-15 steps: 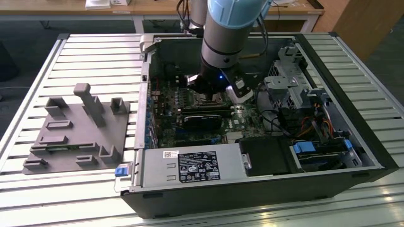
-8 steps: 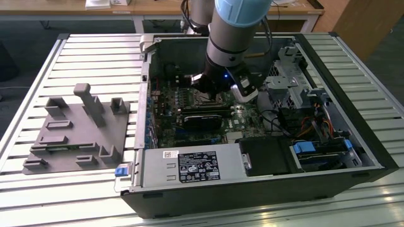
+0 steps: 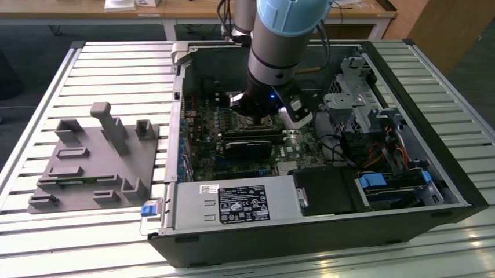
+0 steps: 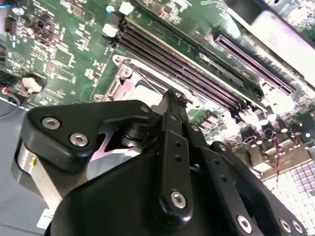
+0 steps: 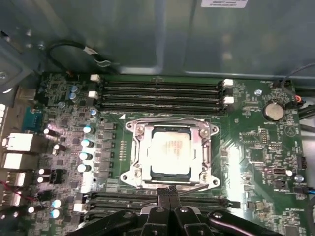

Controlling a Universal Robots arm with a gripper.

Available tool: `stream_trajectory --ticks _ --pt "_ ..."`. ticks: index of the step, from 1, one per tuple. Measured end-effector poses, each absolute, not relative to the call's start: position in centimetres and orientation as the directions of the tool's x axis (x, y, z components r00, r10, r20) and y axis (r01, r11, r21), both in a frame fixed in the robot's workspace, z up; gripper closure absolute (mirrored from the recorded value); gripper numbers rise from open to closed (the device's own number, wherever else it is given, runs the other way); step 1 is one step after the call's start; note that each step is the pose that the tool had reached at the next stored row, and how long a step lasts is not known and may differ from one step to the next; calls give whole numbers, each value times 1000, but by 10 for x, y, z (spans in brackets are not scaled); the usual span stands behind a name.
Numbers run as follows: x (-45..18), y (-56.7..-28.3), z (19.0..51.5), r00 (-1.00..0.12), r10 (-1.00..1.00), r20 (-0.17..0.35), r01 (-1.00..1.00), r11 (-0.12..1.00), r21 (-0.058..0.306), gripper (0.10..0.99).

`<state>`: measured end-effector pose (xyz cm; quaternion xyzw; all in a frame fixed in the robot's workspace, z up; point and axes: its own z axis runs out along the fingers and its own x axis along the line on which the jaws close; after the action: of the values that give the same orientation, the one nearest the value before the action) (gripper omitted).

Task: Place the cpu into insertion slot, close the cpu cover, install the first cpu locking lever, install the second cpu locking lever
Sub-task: 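Install the second cpu locking lever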

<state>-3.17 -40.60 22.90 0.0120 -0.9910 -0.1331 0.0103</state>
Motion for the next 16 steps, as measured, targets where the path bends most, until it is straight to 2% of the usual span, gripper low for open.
stream_trajectory --ticks 16 --pt "-35 -406 229 -999 -27 17 -21 964 264 980"
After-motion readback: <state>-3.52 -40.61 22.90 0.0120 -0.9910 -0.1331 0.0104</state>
